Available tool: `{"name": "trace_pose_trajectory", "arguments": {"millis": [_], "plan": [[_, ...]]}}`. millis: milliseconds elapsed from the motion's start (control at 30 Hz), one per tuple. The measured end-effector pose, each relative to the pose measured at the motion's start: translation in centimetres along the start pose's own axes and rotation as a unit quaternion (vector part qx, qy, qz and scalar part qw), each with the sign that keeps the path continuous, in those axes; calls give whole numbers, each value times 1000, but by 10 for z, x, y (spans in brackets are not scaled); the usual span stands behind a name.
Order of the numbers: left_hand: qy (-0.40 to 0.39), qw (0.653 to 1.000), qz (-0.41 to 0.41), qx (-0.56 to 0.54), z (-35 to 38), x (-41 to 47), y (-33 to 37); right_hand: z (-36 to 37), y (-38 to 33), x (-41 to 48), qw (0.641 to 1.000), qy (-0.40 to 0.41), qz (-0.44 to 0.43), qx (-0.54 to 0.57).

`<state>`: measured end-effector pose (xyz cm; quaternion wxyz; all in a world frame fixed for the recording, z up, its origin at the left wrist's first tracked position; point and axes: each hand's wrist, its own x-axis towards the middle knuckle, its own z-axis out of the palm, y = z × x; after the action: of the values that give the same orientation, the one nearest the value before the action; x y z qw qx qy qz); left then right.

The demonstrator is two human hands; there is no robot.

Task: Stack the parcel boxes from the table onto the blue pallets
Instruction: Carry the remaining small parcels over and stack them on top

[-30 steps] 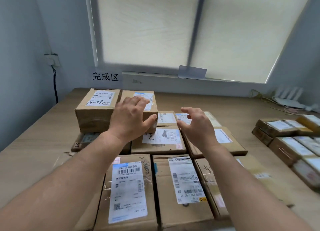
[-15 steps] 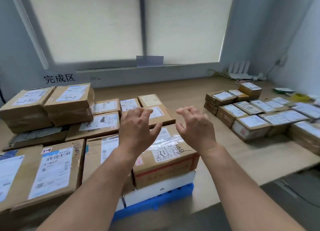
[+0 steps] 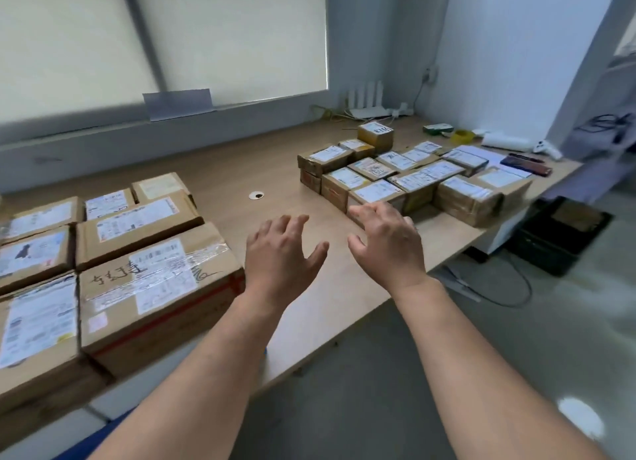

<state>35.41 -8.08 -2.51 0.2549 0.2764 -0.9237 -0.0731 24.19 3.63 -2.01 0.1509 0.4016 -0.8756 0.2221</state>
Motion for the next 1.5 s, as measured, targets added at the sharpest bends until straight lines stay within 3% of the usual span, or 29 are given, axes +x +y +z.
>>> {"name": "trace_pose_trajectory", "arguments": {"millis": [600,1133,1500], "plan": [[-113,989,94,-34,145,83,156,-22,205,14,984,-14,165,-61],[-150,986,49,-50,282,228,248,19,370,148,978,-90,170,-76],[-180,983,-11,-33,339,261,272,59,448,202,974,-166,146,-53]]}}
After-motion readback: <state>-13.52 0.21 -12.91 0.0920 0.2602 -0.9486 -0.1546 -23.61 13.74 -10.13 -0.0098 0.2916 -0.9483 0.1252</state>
